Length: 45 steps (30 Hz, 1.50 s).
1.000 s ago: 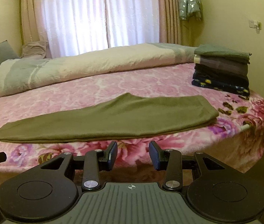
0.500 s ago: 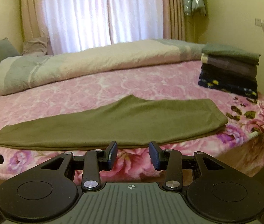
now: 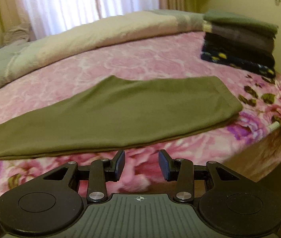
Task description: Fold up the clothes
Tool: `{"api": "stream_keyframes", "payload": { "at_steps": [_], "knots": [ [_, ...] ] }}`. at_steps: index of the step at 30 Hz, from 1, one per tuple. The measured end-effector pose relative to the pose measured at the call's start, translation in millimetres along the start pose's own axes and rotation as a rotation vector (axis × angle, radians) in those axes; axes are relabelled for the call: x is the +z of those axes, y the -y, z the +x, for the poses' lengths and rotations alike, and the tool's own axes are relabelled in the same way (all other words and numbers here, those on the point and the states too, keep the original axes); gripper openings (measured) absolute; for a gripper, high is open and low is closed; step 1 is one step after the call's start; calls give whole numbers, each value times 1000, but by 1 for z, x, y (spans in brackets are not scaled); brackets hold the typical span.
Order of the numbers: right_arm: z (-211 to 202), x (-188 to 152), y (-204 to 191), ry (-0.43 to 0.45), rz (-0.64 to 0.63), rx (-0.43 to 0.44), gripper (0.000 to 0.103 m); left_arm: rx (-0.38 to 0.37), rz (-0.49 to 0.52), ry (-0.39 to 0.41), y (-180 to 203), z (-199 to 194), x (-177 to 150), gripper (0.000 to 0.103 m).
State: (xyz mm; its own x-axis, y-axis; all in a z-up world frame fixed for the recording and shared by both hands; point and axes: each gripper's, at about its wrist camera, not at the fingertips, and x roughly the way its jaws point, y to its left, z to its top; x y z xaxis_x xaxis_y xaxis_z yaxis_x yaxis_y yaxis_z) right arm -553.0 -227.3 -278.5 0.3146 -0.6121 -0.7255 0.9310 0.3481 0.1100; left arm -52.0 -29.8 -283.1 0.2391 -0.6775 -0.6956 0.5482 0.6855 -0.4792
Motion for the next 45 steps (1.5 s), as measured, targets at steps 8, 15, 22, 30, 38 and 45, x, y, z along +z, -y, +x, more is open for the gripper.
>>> {"api": "stream_keyframes", "payload": {
  "at_steps": [8, 15, 22, 30, 38, 45],
  "knots": [
    [35, 10, 35, -72, 145, -52, 41, -15, -407, 87, -70, 30, 33, 40],
    [57, 14, 39, -120, 171, -90, 41, 1, -543, 106, -90, 63, 42, 36],
    [76, 29, 36, -124, 155, -91, 41, -6, -581, 150, -95, 87, 46, 28],
    [88, 38, 34, -123, 145, -70, 41, -2, -553, 185, -90, 95, 51, 5],
    [75, 33, 53, -108, 174, -83, 41, 28, -173, 244, -13, 78, 69, 4],
    [60, 26, 80, -78, 234, -99, 41, -203, 437, 274, 151, 54, 11, 4]
  ]
}}
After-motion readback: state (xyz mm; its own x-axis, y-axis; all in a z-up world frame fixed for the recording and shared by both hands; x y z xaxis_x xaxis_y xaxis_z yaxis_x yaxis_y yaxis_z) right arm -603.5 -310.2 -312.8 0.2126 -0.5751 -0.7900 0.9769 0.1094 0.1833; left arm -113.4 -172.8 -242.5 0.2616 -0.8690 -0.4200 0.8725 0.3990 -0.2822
